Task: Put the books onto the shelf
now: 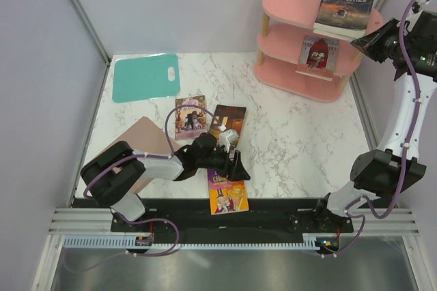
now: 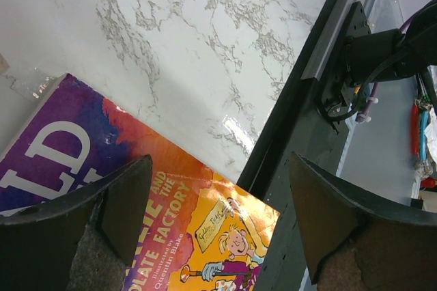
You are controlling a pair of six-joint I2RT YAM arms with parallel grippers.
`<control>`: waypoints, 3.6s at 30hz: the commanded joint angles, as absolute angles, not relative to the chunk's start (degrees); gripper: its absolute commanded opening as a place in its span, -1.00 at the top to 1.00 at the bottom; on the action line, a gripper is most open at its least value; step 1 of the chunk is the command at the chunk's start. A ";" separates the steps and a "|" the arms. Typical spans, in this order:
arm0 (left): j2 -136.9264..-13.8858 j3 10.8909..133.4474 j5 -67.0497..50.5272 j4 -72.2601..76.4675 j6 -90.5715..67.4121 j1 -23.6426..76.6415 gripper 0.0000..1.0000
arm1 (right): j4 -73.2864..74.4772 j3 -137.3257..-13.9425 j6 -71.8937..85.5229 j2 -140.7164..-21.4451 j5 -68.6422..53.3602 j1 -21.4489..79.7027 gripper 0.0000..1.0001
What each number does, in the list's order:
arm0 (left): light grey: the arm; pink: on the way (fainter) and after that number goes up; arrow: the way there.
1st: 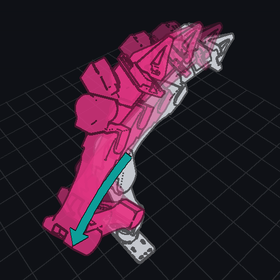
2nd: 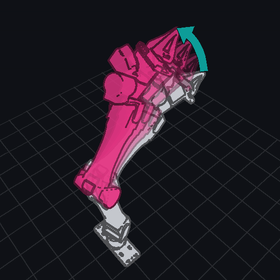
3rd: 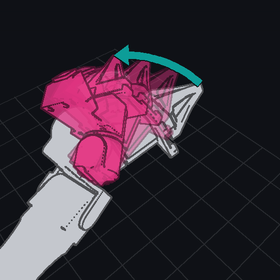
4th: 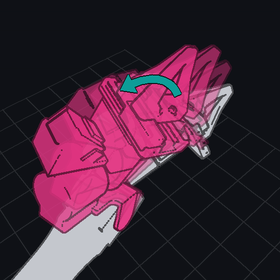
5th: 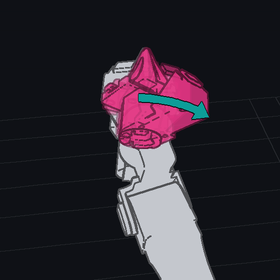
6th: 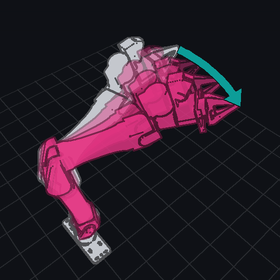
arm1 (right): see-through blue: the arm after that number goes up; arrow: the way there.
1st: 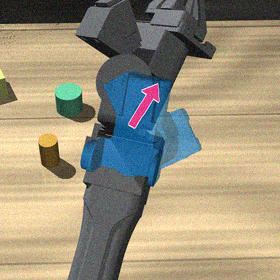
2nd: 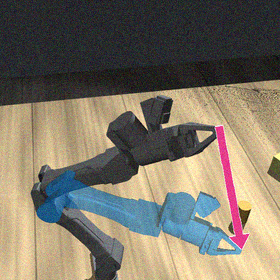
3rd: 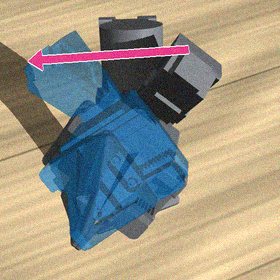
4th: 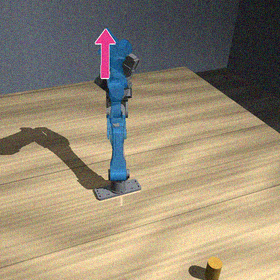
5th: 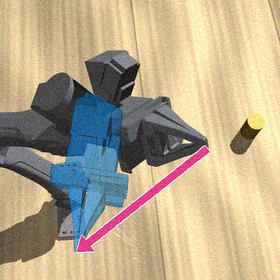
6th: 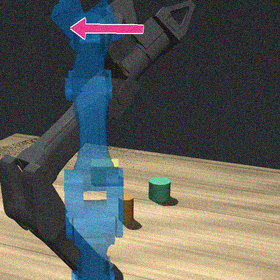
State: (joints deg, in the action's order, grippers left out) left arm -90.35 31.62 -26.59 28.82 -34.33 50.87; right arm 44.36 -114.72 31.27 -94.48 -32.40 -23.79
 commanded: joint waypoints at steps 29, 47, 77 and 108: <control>-61.27 29.99 -3.34 -31.38 -54.75 50.01 -0.50 | 17.17 -30.78 43.85 -55.10 -24.44 30.03 -0.20; -59.76 24.35 -15.12 -21.45 -58.01 50.54 -0.54 | -6.14 -22.77 56.42 -73.29 -20.48 44.55 -0.67; -45.45 28.65 4.03 -15.82 -60.84 64.78 0.96 | -16.95 -22.50 62.14 -77.62 -19.25 50.19 -0.49; -68.97 54.31 -8.87 -8.53 -30.85 50.54 0.96 | -0.26 -25.39 43.51 -53.93 -7.54 44.05 -0.96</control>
